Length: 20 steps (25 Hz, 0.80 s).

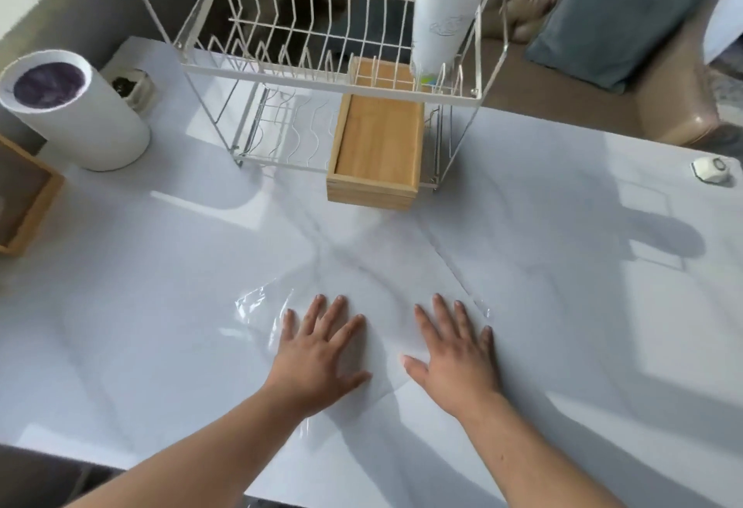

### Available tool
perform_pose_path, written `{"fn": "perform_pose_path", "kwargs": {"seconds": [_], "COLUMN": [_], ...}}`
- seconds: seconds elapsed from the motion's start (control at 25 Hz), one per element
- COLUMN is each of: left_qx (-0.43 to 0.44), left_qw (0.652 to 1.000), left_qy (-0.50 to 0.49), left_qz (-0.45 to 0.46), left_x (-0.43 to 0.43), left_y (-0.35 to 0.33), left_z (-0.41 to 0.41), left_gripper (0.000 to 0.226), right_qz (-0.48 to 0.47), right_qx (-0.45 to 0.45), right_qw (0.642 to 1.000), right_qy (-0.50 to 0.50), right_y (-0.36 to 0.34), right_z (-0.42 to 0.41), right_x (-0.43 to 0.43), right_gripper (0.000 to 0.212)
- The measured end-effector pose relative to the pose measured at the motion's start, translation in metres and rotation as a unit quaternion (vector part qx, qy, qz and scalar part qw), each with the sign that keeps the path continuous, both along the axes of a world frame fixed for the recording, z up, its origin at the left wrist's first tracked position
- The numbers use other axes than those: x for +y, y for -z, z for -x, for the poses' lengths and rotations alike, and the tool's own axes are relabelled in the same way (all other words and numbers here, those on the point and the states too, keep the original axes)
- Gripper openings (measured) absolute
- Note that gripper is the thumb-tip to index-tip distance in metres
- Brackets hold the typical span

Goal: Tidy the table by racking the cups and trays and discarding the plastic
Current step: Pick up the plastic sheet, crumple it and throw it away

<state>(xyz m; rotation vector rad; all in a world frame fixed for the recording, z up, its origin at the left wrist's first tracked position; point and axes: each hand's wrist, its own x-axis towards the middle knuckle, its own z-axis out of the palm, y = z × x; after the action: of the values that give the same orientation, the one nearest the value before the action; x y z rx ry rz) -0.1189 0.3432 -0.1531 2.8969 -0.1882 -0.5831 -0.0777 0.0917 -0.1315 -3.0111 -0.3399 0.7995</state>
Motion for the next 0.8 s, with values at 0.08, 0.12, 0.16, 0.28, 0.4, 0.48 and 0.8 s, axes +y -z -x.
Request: {"fn": "perform_pose_path", "kwargs": {"seconds": [0.08, 0.12, 0.16, 0.28, 0.4, 0.48, 0.8], "left_qx": [-0.004, -0.005, -0.005, -0.006, -0.004, 0.006, -0.010], "left_qw": [1.000, 0.999, 0.999, 0.998, 0.999, 1.000, 1.000], "left_qy": [0.024, 0.033, 0.040, 0.052, 0.040, 0.017, 0.003], "left_qz": [0.004, 0.006, 0.009, 0.021, 0.018, -0.005, 0.010], "left_x": [-0.031, -0.046, -0.062, -0.110, -0.160, -0.197, -0.322], "left_y": [0.000, -0.001, -0.001, -0.002, -0.004, -0.005, -0.025], "left_z": [-0.008, -0.012, -0.016, -0.024, -0.029, -0.035, -0.077], "left_gripper": [0.096, 0.095, 0.095, 0.093, 0.094, 0.095, 0.048], "right_qz": [-0.005, -0.005, -0.004, 0.002, 0.015, 0.016, -0.049], "right_qx": [-0.001, 0.000, 0.002, 0.014, 0.024, 0.004, -0.009], "right_qw": [1.000, 0.999, 0.999, 0.997, 0.995, 0.993, 0.998], "right_qy": [0.029, 0.042, 0.051, 0.072, 0.093, 0.118, 0.028], "right_y": [-0.002, -0.003, -0.003, -0.002, -0.002, -0.004, -0.007], "right_z": [0.004, 0.004, 0.004, 0.000, -0.008, -0.015, -0.028], "right_x": [-0.030, -0.045, -0.060, -0.109, -0.152, -0.181, -0.269], "right_gripper": [0.085, 0.086, 0.086, 0.087, 0.090, 0.090, 0.068]}}
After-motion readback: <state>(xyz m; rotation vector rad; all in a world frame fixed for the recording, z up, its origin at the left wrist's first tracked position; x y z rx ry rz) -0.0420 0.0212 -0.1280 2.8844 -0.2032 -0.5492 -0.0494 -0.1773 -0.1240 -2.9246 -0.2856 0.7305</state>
